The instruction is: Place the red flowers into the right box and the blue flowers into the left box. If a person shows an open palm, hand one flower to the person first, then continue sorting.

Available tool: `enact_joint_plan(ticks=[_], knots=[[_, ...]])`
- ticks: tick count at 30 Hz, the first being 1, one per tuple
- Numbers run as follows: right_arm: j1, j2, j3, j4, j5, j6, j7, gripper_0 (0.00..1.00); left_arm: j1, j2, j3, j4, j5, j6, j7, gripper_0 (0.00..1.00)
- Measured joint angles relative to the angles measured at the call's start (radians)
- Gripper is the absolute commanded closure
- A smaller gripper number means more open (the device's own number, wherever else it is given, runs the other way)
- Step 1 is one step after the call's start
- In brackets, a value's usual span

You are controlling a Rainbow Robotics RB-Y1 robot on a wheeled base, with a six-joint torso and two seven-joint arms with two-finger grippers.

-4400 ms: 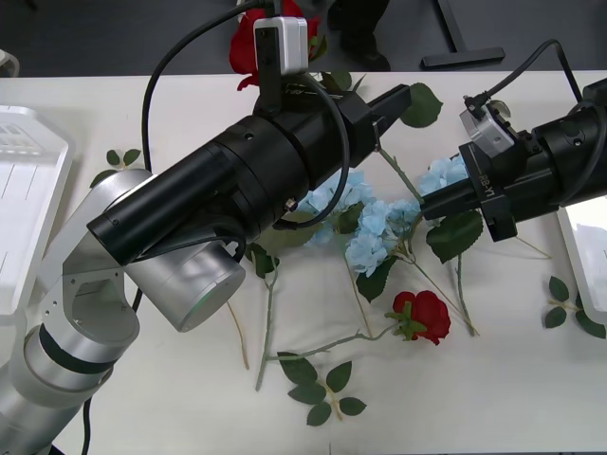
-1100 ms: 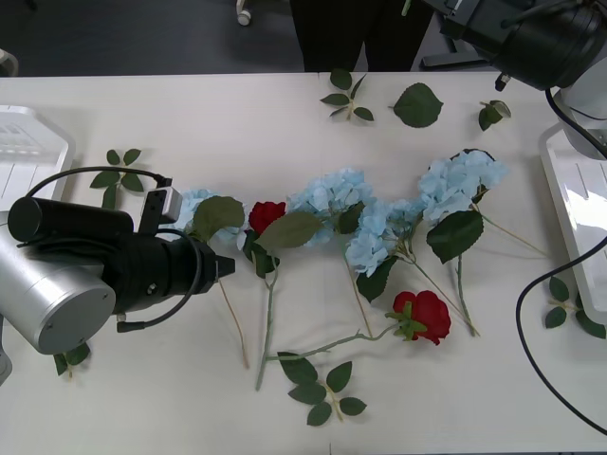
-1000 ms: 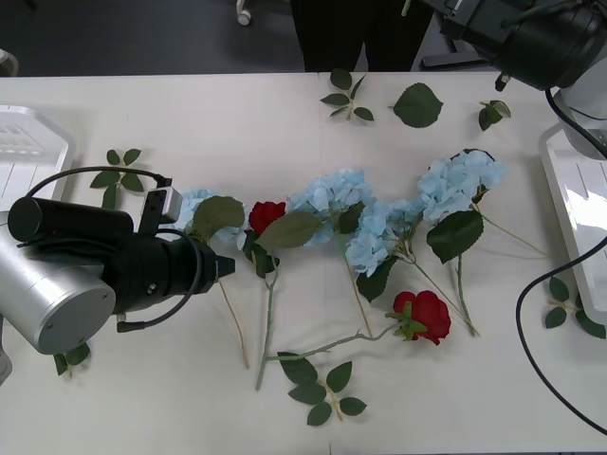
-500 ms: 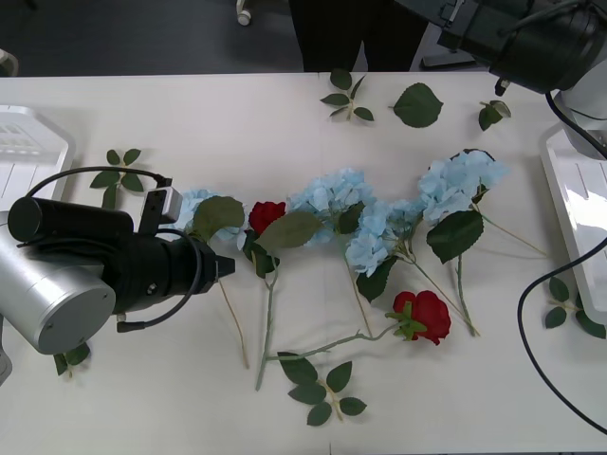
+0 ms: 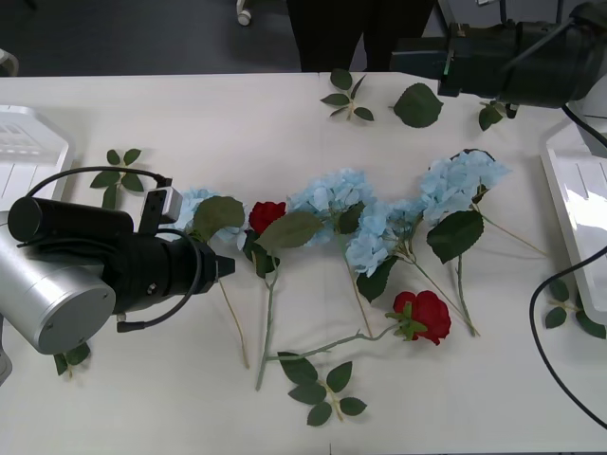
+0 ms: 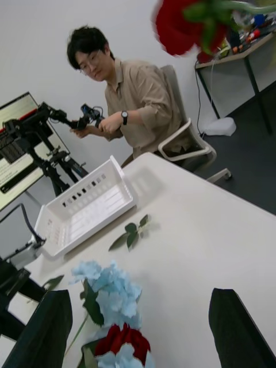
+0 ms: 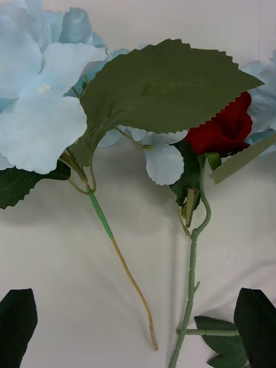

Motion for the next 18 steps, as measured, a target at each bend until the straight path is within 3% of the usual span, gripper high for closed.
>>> enact_joint_plan(ticks=[11,18], knots=[[0.098,-0.204,0.198,-0.013,0.013,0.067,0.000,0.31,-0.004,-0.001,0.000,0.011,-0.032,0.063,0.000,0.00],[0.134,-0.370,0.263,-0.185,0.261,0.067,0.000,0.31,-0.051,-0.034,-0.009,0.107,-0.088,0.092,0.000,0.00]])
